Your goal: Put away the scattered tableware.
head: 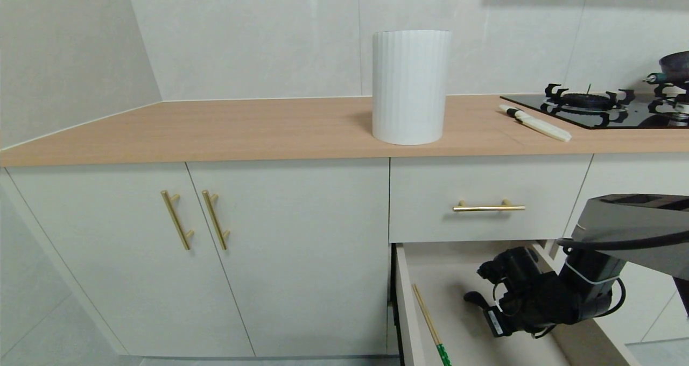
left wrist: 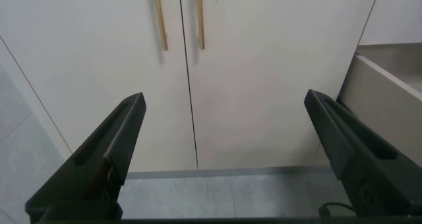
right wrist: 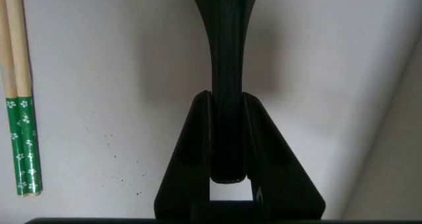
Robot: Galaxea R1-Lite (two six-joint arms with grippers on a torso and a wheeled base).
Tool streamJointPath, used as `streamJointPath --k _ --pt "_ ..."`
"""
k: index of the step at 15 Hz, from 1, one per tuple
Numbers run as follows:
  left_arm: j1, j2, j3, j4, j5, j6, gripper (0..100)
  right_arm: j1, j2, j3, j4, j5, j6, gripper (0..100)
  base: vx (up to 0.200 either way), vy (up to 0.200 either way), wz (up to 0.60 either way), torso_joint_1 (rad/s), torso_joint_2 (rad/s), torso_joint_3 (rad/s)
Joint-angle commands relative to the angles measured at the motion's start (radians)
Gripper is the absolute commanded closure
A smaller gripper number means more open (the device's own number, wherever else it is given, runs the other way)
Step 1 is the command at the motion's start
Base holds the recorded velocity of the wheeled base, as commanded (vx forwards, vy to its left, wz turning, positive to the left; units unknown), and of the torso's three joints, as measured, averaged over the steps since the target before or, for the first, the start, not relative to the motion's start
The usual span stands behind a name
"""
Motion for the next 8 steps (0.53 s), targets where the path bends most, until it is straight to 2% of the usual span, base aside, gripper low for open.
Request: streamJointPath --k 1,7,8 --pt "0.0 0.0 0.0 0.0 0.0 0.0 0 0.001 0.003 -0.001 0.0 0.0 0.0 100 0.0 0.0 0.0 0.0 0.0 0.0" --pt "0.0 0.0 0.0 0.0 0.0 0.0 0 0.001 0.006 -0.001 -0.001 -0.001 0.0 100 0.0 0.0 0.0 0.0 0.0 0.0" --pt "0.0 0.0 0.0 0.0 0.0 0.0 0 0.001 0.006 -0.001 0.0 -0.001 0.0 0 0.0 0.0 0.0 0.0 0.0 0.0"
